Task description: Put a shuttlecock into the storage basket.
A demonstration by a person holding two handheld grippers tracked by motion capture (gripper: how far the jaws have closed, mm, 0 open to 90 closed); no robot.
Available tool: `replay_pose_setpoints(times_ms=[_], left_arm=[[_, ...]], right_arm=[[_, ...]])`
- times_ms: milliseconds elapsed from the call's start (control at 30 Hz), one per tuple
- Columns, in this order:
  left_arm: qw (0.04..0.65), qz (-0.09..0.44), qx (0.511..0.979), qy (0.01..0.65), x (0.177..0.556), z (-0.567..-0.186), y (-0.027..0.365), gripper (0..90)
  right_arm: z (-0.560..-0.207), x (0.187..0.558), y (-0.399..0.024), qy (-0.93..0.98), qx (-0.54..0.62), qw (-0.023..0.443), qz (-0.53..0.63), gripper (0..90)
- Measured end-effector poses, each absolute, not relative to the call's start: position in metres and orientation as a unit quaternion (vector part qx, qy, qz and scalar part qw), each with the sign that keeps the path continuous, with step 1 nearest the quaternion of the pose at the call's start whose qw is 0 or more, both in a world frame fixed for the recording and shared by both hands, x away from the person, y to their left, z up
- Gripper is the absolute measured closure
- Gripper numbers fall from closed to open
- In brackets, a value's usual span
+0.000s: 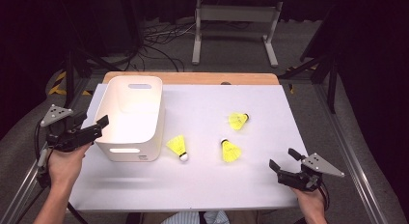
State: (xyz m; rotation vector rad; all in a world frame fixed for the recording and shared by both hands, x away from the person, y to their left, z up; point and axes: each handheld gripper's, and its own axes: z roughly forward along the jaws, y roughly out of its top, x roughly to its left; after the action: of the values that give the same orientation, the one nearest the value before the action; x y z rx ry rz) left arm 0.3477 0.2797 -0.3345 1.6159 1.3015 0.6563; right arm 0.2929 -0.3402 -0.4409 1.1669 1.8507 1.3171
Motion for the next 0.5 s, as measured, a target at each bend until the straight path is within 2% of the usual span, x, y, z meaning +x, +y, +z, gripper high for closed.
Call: replay_pose_setpoints(times_ms=[500], left_arm=[[0.464, 0.261, 0.671, 0.517, 0.353, -0.332, 0.260, 23.6]], right_arm=[[-0.441, 0.293, -0.340, 0.694, 0.437, 0.289, 0.494, 13.7]])
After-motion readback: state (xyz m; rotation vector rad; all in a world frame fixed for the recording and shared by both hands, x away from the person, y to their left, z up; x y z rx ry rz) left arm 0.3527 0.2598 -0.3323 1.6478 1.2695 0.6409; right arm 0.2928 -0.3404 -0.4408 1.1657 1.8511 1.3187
